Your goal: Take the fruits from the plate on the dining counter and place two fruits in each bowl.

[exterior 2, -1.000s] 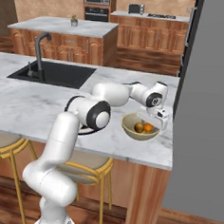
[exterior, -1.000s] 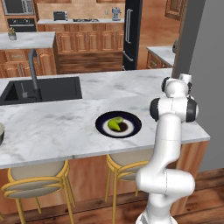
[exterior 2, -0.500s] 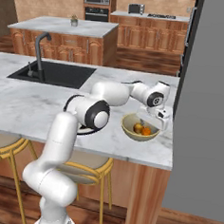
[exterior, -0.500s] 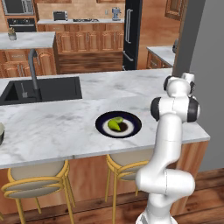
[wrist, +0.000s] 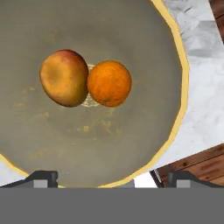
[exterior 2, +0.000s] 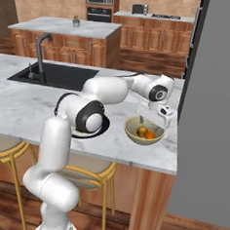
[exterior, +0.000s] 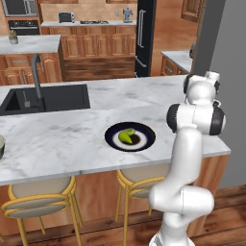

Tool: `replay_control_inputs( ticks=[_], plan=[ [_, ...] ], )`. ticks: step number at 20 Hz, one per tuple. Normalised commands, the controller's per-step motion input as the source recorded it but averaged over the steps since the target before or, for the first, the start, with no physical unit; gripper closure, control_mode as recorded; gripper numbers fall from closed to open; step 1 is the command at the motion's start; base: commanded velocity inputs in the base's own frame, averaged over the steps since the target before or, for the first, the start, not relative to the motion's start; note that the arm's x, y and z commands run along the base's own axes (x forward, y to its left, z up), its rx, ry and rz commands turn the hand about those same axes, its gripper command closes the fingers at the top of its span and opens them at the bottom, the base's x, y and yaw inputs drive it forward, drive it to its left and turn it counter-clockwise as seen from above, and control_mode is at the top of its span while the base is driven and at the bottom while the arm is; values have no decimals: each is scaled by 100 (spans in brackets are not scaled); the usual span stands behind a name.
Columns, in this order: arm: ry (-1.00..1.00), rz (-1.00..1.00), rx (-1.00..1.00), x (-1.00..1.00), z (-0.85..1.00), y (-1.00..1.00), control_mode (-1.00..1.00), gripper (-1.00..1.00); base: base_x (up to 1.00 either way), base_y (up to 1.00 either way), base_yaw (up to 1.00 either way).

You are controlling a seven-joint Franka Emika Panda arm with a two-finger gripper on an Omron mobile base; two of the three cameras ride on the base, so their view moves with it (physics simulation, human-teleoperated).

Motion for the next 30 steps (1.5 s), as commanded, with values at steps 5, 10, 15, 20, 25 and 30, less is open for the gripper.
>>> replay_control_inputs(
  ticks=[5, 10, 15, 20, 25, 30],
  plan=[
    [0, 9, 0, -58, 14, 76, -100, -100, 0, 0, 0],
    [0, 5, 0, -45, 17, 85, -100, -100, 0, 0, 0],
    [0, 11, 0, -30, 21, 83, -100, -100, 0, 0, 0],
    [3, 22, 0, -5, 8, 80, -100, -100, 0, 0, 0],
    [0, 44, 0, 0, 3, 64, -100, -100, 0, 0, 0],
    [2, 41, 1, 0, 0, 66, -100, -100, 0, 0, 0]
  ],
)
